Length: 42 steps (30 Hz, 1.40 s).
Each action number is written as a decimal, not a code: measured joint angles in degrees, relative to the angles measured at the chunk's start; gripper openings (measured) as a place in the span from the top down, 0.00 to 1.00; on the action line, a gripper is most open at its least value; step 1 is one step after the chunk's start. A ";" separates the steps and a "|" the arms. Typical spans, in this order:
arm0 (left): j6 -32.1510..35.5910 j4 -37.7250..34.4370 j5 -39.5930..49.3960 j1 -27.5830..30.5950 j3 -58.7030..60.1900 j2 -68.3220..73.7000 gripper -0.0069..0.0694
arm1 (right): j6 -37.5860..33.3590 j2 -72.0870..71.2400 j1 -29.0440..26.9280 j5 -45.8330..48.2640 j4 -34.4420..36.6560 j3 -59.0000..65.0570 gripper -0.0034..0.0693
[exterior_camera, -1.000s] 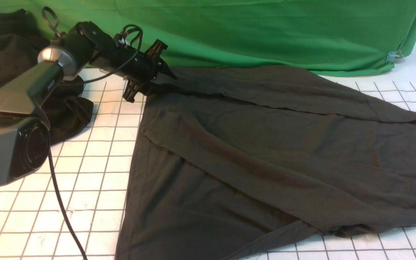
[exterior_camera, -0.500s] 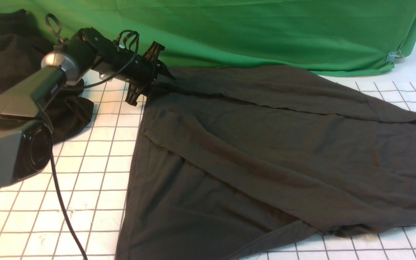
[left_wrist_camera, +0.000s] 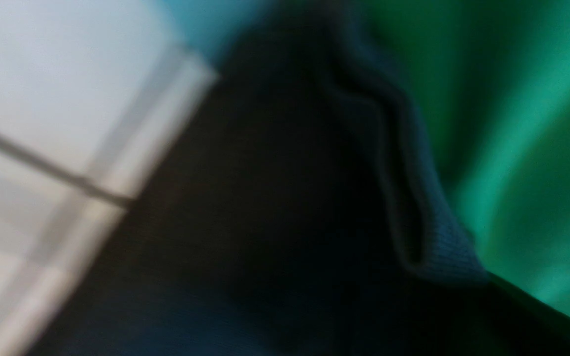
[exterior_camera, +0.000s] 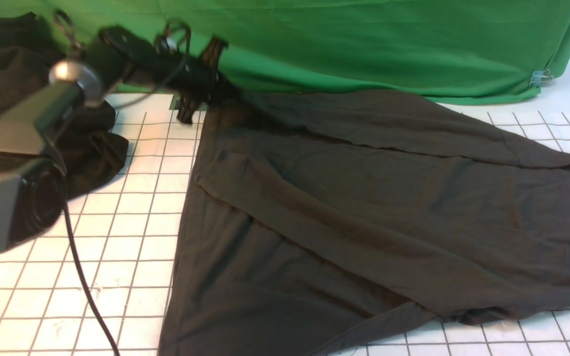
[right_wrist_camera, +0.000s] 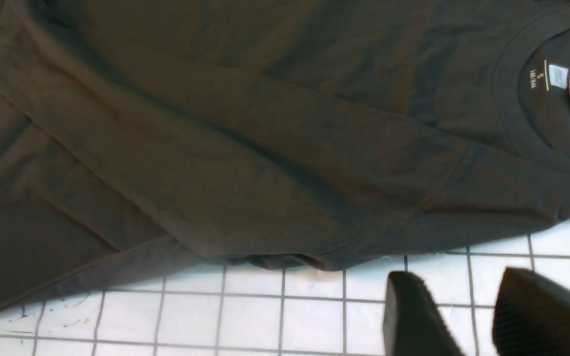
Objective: Fold a long-sleeved shirt over a white checkered tablecloth.
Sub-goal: 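Fold the left side of the dark shirt inward over its body with the left gripper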
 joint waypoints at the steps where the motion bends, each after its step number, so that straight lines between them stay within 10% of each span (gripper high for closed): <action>1: 0.00 -0.15 0.56 0.06 0.00 -1.87 0.89 | 0.00 0.00 0.00 0.00 0.00 0.00 0.62; 7: -1.06 1.98 9.79 0.62 -0.04 -11.54 0.89 | 0.07 0.00 0.00 1.55 0.00 0.00 0.62; 14: -6.61 25.94 24.65 -2.56 5.05 -22.23 0.89 | 0.07 0.06 0.00 2.55 0.08 -0.09 0.62; 34: -3.79 28.89 17.38 -7.52 51.29 -36.64 0.86 | 0.02 0.09 0.00 -2.89 0.08 -0.38 0.62; 42: -0.14 29.91 17.48 -7.41 51.99 -35.77 0.57 | -0.10 0.09 0.00 -2.94 0.08 -0.38 0.62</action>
